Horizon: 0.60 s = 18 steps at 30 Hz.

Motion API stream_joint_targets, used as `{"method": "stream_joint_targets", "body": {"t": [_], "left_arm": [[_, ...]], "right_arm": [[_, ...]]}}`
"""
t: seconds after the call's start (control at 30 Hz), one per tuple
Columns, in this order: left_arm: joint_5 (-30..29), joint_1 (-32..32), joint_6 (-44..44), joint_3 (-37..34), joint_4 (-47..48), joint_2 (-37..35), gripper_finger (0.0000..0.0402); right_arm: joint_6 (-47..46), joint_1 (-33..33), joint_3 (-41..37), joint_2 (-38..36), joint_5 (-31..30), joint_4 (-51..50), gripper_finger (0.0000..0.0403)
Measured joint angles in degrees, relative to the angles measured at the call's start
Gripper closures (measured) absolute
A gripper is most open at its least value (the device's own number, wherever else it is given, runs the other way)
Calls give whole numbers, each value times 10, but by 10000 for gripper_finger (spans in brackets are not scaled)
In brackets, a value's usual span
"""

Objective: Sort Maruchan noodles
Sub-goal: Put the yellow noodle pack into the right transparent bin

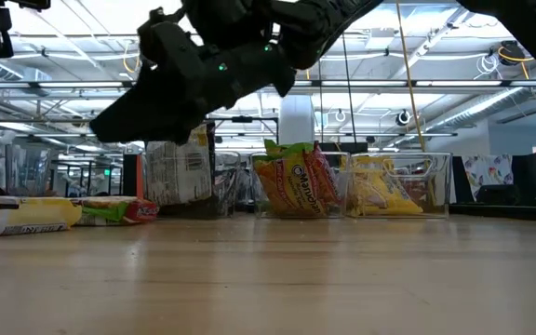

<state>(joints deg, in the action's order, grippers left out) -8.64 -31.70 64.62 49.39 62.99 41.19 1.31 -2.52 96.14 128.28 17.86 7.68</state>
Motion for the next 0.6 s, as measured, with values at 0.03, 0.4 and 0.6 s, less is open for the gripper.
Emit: {"method": "stream_joint_targets", "body": {"t": [0.03, 0.4, 0.6], "left_arm": [[0, 0, 0, 2, 5, 0, 364], [0, 0, 0, 4, 5, 0, 364], [0, 0, 1, 4, 4, 0, 364]], "right_arm": [[-7, -3, 0, 5, 1, 5, 276], [-2, -8, 42, 95, -26, 30, 276], [-6, -5, 132, 154, -28, -21, 276]]}}
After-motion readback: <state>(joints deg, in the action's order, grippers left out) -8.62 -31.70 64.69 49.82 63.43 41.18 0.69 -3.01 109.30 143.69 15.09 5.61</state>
